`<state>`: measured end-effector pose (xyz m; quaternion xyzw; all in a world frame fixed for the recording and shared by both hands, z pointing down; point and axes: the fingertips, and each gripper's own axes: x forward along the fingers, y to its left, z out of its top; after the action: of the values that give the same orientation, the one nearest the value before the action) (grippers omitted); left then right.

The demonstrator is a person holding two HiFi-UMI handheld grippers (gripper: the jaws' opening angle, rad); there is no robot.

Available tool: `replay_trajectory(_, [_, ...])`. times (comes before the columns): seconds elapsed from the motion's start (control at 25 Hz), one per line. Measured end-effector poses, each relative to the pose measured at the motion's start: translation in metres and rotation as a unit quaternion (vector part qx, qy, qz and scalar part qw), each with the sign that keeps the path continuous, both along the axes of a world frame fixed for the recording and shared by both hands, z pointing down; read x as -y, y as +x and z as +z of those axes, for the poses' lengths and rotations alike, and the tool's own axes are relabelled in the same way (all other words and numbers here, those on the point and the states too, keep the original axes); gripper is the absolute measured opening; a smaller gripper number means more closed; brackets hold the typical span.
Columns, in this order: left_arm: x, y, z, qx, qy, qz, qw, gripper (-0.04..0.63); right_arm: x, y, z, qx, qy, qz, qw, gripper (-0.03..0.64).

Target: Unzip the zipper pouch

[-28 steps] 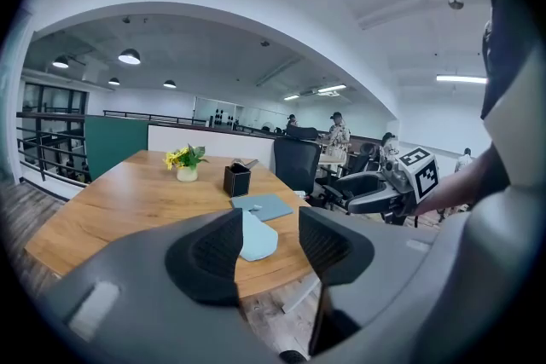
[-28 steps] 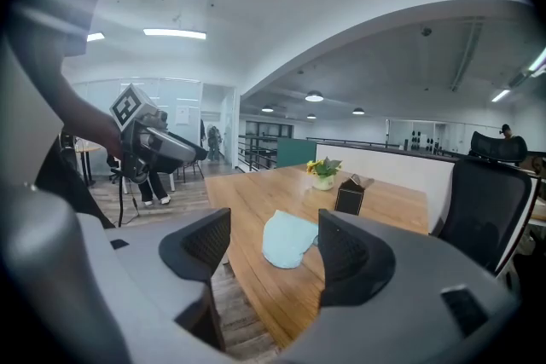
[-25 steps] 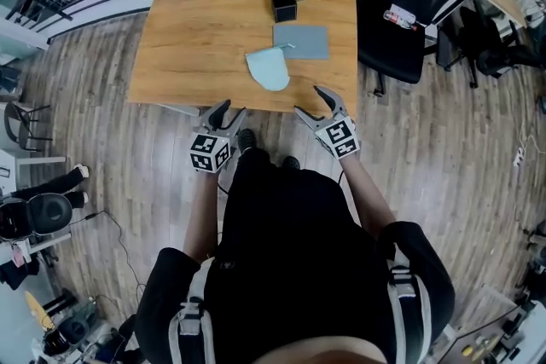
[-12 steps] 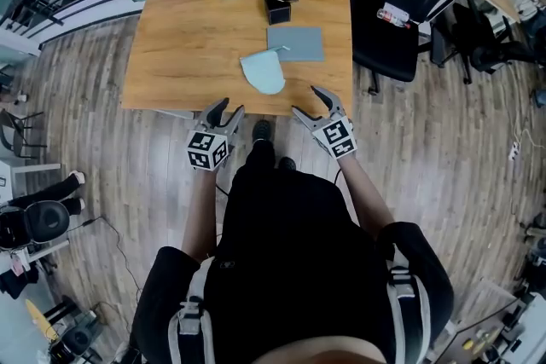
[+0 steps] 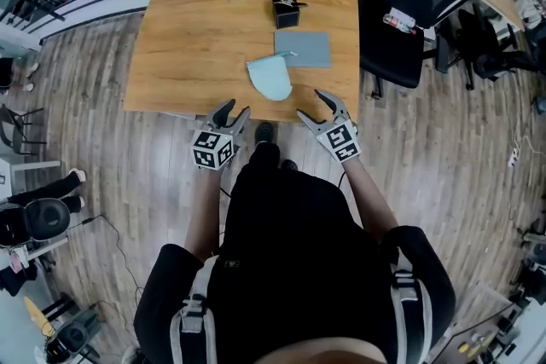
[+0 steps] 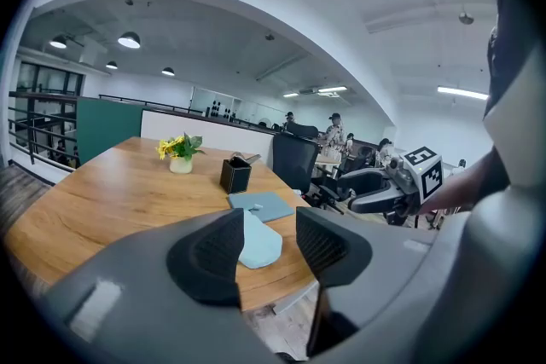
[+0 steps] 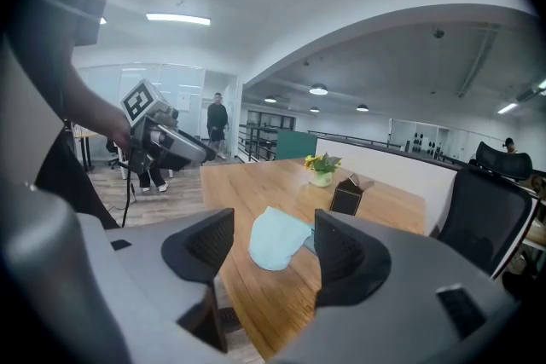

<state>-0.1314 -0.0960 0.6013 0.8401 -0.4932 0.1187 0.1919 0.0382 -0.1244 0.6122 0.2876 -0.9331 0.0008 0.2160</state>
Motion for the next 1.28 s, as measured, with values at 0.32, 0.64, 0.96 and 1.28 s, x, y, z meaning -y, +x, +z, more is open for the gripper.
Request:
replay_trajectory(0.32, [0.041, -0.014, 0.042, -0.102, -0.058, -0.027, 0.9927, 0.17, 0.023, -0.004, 0.005, -0.013, -0.017, 0.007, 1.0, 0.287])
replay_trajectory(0.64, [0.099, -0.014, 0.112, -0.148, -0.139, -0.021, 0.979, 0.17, 0.041, 0.005, 0.013, -0.033, -0.037, 0.034, 0.998, 0.282])
replay_trajectory(0.96, [0.148, -0.028, 0.165, -0.227, -0.203, -0.082, 0.9491, 0.169, 0.056, 0.014, 0.017, -0.042, -0.049, 0.059, 0.996, 0.279])
replay_trajectory(1.28, [0.176, -0.026, 0.193, -0.307, -0.257, -0.114, 0.9091, 0.195, 0.063, 0.012, 0.019, -0.042, -0.057, 0.07, 0.995, 0.273])
